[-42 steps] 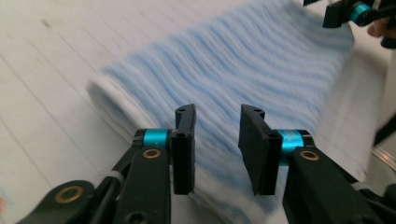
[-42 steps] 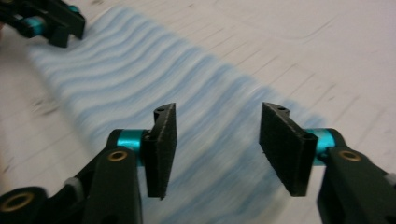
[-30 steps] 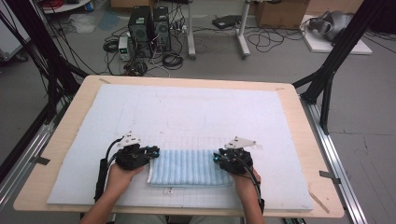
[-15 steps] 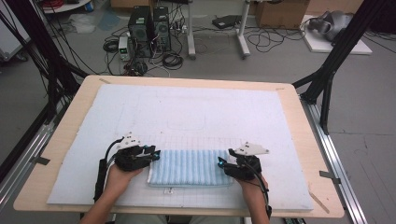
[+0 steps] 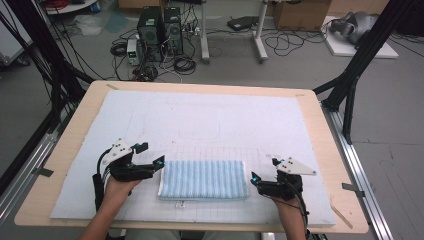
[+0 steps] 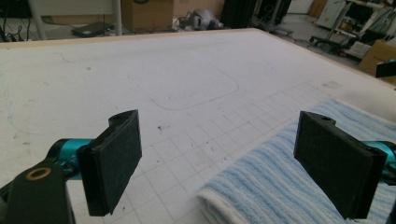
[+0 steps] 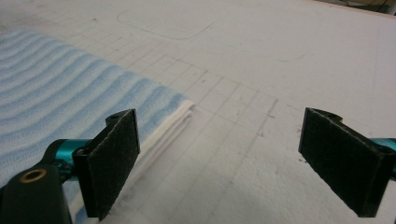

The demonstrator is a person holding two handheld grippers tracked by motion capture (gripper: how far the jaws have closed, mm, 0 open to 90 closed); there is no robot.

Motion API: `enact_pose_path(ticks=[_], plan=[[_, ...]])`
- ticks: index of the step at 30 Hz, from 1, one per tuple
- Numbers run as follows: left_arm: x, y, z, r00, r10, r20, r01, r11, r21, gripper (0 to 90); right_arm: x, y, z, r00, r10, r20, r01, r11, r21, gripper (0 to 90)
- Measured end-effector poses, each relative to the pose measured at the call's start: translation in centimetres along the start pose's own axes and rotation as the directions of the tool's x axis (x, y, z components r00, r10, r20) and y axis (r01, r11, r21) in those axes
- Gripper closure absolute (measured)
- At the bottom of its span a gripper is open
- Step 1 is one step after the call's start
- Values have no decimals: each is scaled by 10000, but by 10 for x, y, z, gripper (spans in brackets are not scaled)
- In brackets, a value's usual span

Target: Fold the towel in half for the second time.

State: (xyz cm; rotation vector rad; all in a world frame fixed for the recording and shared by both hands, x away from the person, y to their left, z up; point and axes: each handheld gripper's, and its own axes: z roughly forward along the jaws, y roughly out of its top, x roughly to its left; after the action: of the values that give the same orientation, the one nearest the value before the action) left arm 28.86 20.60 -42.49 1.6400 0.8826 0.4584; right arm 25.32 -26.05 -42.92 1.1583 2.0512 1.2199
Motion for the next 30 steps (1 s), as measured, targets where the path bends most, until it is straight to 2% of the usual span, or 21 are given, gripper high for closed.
enact_pose_path(ticks=[3, 10, 16, 24, 30], plan=[[1, 0, -3, 9999, 123, 81, -123, 9999, -6, 159, -5, -1, -6, 10000, 45, 68, -44, 9999, -109, 117], [5, -3, -13, 10000, 67, 32, -66, 9998, -189, 169, -13, -2, -14, 9994, 23, 349, -16, 9998, -218, 116], [11, -12, -27, 10000, 2, -8, -3, 9995, -324, 173, -13, -6, -21, 9987, -27, 515, 40, 9997, -256, 116], [23, -18, -50, 9989, -411, -209, 393, 9959, -811, 174, -10, -12, -34, 9973, -119, 721, 146, 9992, -368, 116], [27, -22, -56, 9982, -473, -379, 443, 9961, -758, 177, -9, -11, -36, 9970, -147, 758, 170, 9994, -304, 116]])
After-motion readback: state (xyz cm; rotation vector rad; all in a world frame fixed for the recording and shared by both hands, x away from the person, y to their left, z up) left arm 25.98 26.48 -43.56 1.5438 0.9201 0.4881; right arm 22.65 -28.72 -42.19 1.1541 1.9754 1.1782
